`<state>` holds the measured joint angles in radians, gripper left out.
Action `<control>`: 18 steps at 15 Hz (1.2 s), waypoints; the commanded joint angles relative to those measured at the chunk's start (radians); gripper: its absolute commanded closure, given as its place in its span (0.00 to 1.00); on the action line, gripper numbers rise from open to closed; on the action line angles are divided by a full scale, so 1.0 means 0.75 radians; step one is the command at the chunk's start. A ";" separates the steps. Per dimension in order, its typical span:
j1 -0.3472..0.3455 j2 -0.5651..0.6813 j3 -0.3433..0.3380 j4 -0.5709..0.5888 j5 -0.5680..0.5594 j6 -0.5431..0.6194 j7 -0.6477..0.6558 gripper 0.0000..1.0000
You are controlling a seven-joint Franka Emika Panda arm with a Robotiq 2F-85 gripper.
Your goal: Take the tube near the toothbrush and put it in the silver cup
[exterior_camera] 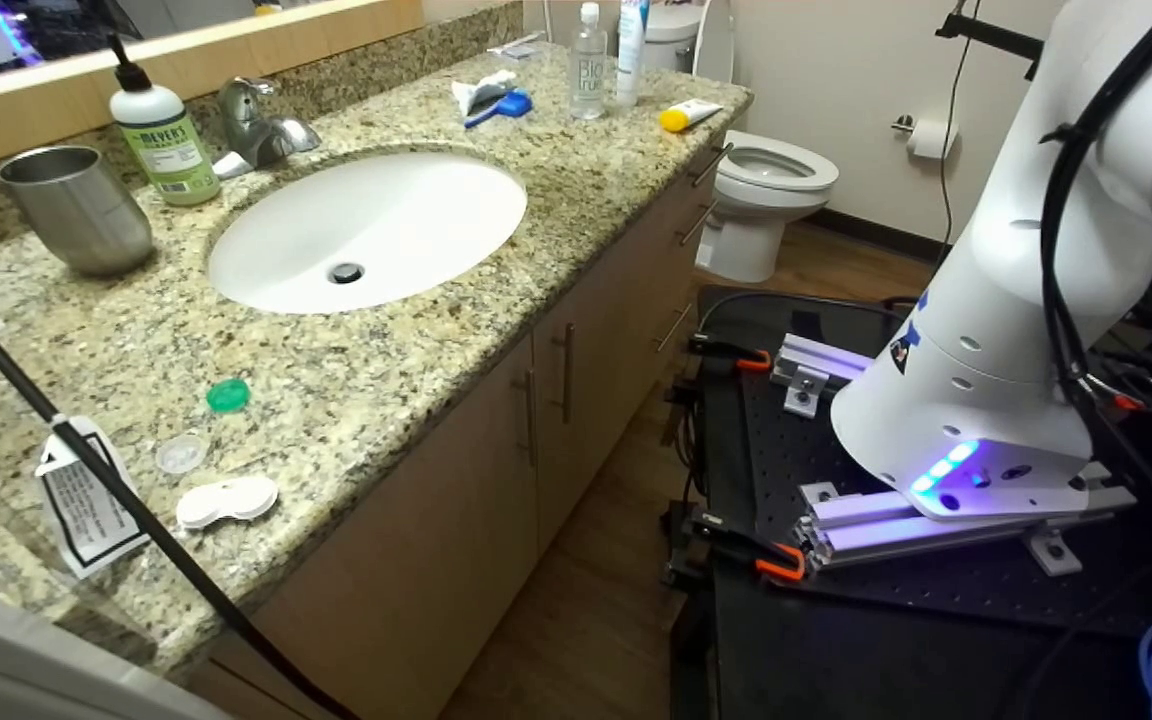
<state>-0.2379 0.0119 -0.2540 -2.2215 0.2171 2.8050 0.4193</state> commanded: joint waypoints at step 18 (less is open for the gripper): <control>0.004 0.906 -0.448 0.879 -0.127 -0.095 1.144 0.00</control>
<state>-0.1933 0.5582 -0.5878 -1.7450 0.0646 2.8501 1.1710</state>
